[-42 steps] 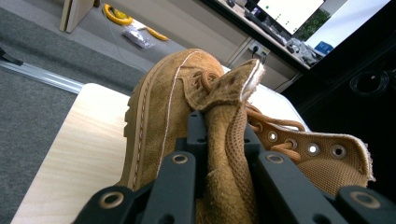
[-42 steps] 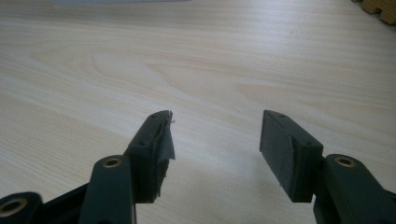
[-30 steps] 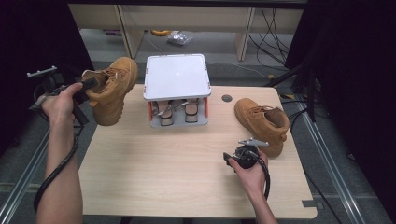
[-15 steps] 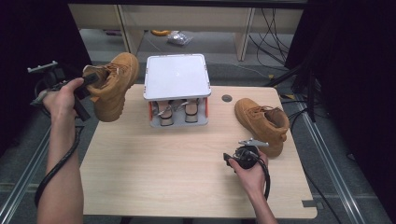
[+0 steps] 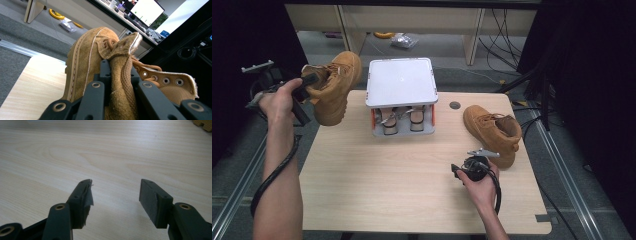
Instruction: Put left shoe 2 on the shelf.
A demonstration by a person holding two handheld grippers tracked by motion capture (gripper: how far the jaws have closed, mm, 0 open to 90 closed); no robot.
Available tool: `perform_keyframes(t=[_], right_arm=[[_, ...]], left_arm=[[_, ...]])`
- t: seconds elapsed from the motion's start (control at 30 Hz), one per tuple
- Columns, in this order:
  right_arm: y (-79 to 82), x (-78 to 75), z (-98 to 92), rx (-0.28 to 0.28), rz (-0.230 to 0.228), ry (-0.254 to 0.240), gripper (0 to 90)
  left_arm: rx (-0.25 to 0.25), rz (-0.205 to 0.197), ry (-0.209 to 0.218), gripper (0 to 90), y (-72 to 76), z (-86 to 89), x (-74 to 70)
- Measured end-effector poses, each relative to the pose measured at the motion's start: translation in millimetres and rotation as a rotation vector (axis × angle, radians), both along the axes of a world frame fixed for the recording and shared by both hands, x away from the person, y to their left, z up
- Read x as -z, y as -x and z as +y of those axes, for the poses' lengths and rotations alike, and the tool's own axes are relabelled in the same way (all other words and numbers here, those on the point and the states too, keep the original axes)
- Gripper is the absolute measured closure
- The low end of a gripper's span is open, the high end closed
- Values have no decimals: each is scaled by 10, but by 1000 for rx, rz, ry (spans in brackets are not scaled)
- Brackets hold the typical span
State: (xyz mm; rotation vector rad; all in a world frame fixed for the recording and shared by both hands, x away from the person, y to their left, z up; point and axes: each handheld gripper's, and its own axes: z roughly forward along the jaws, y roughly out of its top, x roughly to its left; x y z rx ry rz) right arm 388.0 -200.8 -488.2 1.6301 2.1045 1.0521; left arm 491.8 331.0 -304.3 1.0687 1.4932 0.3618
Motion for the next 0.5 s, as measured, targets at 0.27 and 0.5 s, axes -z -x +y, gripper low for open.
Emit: perform_keyframes(t=[0.27, 0.5], right_arm=[[-15, 10, -26, -19, -19, 20, 441], [1, -1, -8, -4, -4, -2, 441]], left_arm=[[3, 2, 36, 810, -47, -50, -4], [9, -4, 38, 809, -82, -91, -47]])
